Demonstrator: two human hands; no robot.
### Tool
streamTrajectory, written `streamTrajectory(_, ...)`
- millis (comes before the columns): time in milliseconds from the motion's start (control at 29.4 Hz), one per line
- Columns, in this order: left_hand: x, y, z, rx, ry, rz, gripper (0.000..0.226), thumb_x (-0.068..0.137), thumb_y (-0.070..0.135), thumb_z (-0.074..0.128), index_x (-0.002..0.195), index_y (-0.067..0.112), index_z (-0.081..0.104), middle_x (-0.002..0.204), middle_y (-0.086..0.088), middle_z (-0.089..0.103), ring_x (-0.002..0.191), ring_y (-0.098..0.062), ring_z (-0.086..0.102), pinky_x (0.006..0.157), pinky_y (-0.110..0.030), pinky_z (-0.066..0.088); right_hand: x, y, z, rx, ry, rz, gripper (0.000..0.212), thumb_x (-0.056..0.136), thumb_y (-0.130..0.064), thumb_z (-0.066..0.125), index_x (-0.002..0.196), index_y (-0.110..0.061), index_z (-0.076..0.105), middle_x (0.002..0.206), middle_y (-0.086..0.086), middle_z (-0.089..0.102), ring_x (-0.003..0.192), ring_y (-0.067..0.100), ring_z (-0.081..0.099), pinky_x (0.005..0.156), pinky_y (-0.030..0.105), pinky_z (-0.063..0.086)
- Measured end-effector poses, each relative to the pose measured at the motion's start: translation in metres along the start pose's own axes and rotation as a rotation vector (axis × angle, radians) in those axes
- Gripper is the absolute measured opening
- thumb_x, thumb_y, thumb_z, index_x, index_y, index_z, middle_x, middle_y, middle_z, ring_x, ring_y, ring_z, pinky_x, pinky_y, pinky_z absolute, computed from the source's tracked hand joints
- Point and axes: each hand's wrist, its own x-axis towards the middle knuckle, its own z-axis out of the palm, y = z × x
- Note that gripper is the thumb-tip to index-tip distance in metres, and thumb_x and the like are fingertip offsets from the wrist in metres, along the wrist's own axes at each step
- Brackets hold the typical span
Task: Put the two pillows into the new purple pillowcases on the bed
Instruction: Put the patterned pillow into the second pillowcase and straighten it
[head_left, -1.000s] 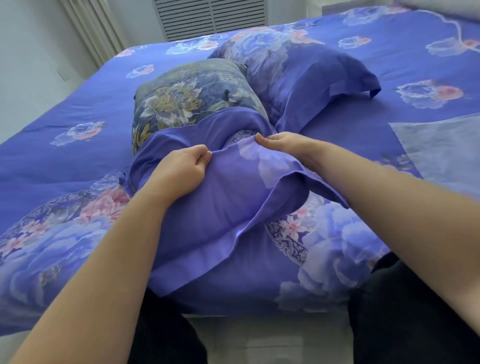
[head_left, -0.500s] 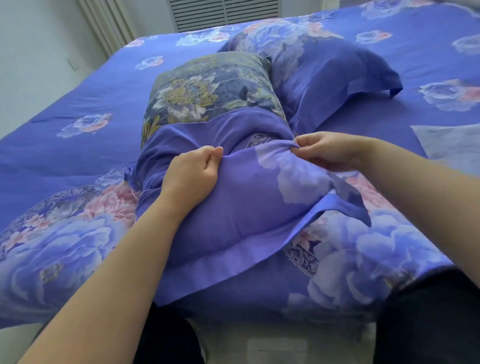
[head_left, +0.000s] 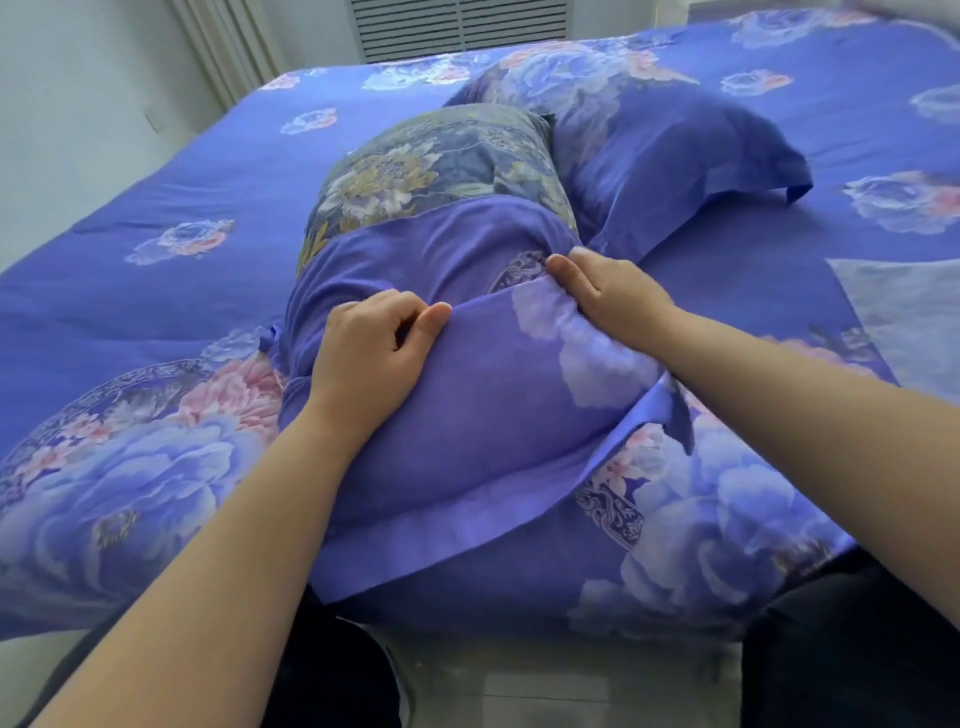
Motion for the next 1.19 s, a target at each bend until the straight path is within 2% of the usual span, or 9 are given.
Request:
streamTrajectory(136, -0.007, -0.005, -0.02, 0.108, -0.067, -0.07, 0.039, 0.083, 0.059, 0.051, 0.081, 0.021, 0.062, 0.09, 0.006, 0.053, 0.092, -0.019, 0.046, 0.084, -0.03, 0.036, -0.011, 0.003, -0.024, 0.021, 0.208, -0.16, 0.048, 0.088, -0.061, 0.04, 0.1, -0.019, 0.059, 0.096, 0.0, 0.057, 0.09, 0.02, 0.054, 0.082, 0.038, 0.044)
streamTrajectory(272, -0.013, -0.025, -0.063, 0.186, -0.306, -0.261, 0.04, 0.068, 0.051, 0.075, 0.088, 0.022, 0.056, 0.096, 0.001, 0.048, 0.095, -0.021, 0.048, 0.084, -0.029, 0.036, -0.028, -0.018, -0.03, -0.024, 0.016, -0.316, 0.062, 0.078, -0.07, 0.043, 0.119, -0.026, 0.059, 0.117, -0.005, 0.053, 0.115, 0.015, 0.044, 0.102, 0.028, 0.035)
streamTrajectory(374, -0.019, -0.03, -0.076, 0.055, -0.498, -0.32, 0.047, 0.057, 0.06, 0.075, 0.087, 0.03, 0.056, 0.097, 0.002, 0.049, 0.09, -0.014, 0.052, 0.08, -0.021, 0.039, -0.035, -0.038, -0.024, -0.106, -0.058, -0.399, 0.058, 0.077, -0.063, 0.059, 0.12, -0.023, 0.057, 0.127, -0.005, 0.049, 0.12, 0.014, 0.041, 0.105, 0.023, 0.027)
streamTrajectory(442, -0.021, -0.024, -0.069, -0.015, -0.487, -0.249, 0.034, 0.059, 0.06, 0.067, 0.082, 0.039, 0.052, 0.097, 0.006, 0.05, 0.087, -0.007, 0.051, 0.079, -0.014, 0.037, -0.036, -0.049, -0.021, -0.117, -0.128, -0.41, 0.041, 0.08, -0.055, 0.062, 0.107, -0.025, 0.058, 0.124, -0.005, 0.049, 0.108, 0.015, 0.047, 0.097, 0.027, 0.035)
streamTrajectory(612, -0.015, -0.017, -0.046, 0.027, -0.295, -0.254, 0.008, 0.091, 0.03, 0.057, 0.089, 0.024, 0.052, 0.071, 0.005, 0.054, 0.074, -0.022, 0.05, 0.067, -0.032, 0.035, -0.027, -0.058, -0.008, -0.062, -0.021, -0.226, 0.022, 0.09, -0.044, 0.054, 0.094, -0.023, 0.051, 0.085, -0.005, 0.056, 0.084, 0.019, 0.049, 0.071, 0.032, 0.039)
streamTrajectory(782, 0.001, -0.016, -0.017, 0.05, -0.202, -0.329, 0.016, 0.094, 0.033, 0.053, 0.092, 0.017, 0.056, 0.074, 0.002, 0.054, 0.086, -0.027, 0.057, 0.068, -0.03, 0.033, -0.008, -0.044, 0.015, 0.116, -0.06, 0.005, 0.024, 0.086, -0.044, 0.062, 0.088, -0.021, 0.056, 0.087, -0.004, 0.056, 0.093, 0.021, 0.055, 0.075, 0.031, 0.039)
streamTrajectory(918, 0.001, -0.023, -0.023, 0.033, -0.217, -0.331, 0.037, 0.087, 0.05, 0.057, 0.072, 0.016, 0.055, 0.062, 0.007, 0.051, 0.068, -0.016, 0.051, 0.061, -0.031, 0.033, -0.016, -0.029, 0.008, -0.016, 0.03, 0.022, 0.036, 0.079, -0.061, 0.06, 0.085, -0.026, 0.053, 0.084, -0.007, 0.056, 0.083, 0.016, 0.051, 0.072, 0.033, 0.041)
streamTrajectory(1088, -0.015, -0.051, -0.068, -0.066, -0.574, -0.5, 0.035, 0.082, 0.047, 0.066, 0.077, 0.012, 0.061, 0.064, 0.002, 0.051, 0.061, -0.013, 0.044, 0.062, -0.031, 0.034, -0.021, -0.012, -0.026, -0.019, -0.283, -0.02, 0.034, 0.077, -0.06, 0.059, 0.086, -0.027, 0.058, 0.082, -0.01, 0.056, 0.083, 0.019, 0.053, 0.073, 0.031, 0.04)
streamTrajectory(1190, -0.023, -0.062, -0.075, -0.187, -0.529, -0.497, 0.035, 0.076, 0.045, 0.071, 0.081, 0.012, 0.062, 0.068, 0.001, 0.054, 0.062, -0.011, 0.045, 0.062, -0.029, 0.036, -0.024, 0.003, -0.049, 0.086, -0.487, 0.045, 0.038, 0.072, -0.055, 0.069, 0.094, -0.025, 0.063, 0.098, -0.002, 0.061, 0.095, 0.02, 0.057, 0.088, 0.033, 0.043)
